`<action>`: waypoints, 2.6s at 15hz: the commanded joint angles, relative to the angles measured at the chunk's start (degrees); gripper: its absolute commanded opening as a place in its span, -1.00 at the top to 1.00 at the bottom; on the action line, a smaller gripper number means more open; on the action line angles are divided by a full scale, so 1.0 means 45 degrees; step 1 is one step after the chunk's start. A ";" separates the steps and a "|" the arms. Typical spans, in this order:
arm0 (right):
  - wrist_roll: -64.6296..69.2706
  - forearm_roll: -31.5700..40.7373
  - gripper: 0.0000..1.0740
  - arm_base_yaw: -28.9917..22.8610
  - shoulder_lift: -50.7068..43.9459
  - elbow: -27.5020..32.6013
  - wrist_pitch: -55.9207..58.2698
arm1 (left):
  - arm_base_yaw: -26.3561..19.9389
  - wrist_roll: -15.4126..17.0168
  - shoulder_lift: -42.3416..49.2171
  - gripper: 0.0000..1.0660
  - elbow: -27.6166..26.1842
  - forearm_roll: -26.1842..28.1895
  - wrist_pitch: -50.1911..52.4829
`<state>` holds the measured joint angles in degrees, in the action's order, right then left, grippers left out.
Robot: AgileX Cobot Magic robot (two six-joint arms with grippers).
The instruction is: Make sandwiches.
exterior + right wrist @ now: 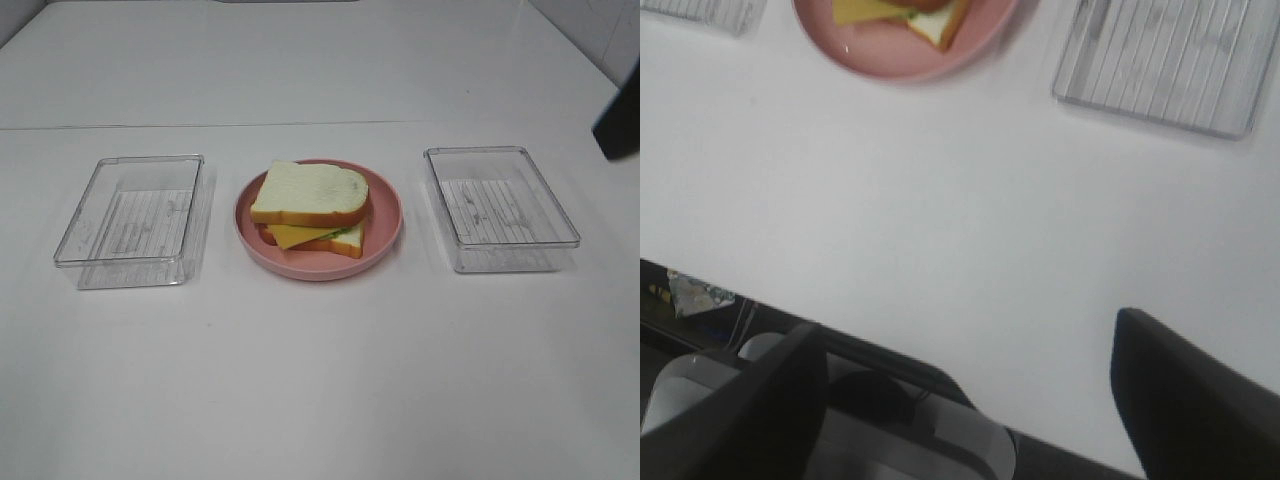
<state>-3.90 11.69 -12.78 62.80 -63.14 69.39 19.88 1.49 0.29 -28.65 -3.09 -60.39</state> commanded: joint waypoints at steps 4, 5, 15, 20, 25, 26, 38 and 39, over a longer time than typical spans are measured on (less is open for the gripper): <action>0.0713 -0.0802 -0.39 0.0000 -0.6073 0.5539 0.0853 | 0.0000 0.0013 0.0267 -0.49 0.0025 0.0076 0.0127; 0.0713 -0.0917 -0.39 0.0000 -0.6570 0.5781 0.1006 | 0.0000 0.0013 0.0267 -0.49 0.0025 0.0076 0.0127; -0.0369 -0.1821 -0.39 -0.0013 -1.4158 0.7028 -0.1171 | 0.0000 -0.0560 0.0267 -0.49 0.0025 0.0586 0.0127; -0.1324 -0.1592 -0.39 -0.0013 -1.4095 0.7627 -0.1884 | 0.0000 -0.0560 0.0267 -0.49 0.0025 0.0586 0.0127; -0.1324 -0.1592 -0.39 -0.0013 -1.4095 0.7627 -0.1897 | 0.0000 -0.0560 0.0267 -0.49 0.0025 0.0586 0.0127; -0.1324 -0.1592 -0.39 -0.0013 -1.4095 0.7627 -0.1897 | -0.0025 -0.0560 0.0306 -0.49 0.0025 0.0586 0.0127; -0.1324 -0.1566 -0.39 0.2839 -1.4095 0.7627 -0.1897 | -0.4176 -0.0547 0.0306 -0.49 0.0025 0.0586 0.0127; -0.1324 -0.1566 -0.39 0.2839 -1.4120 0.7627 -0.1897 | -0.4329 -0.0547 0.0318 -0.49 0.0025 0.0586 0.0127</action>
<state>-9.45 4.47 -0.40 -0.17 -29.05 61.42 1.03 -0.92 0.29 -28.65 -0.40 -60.39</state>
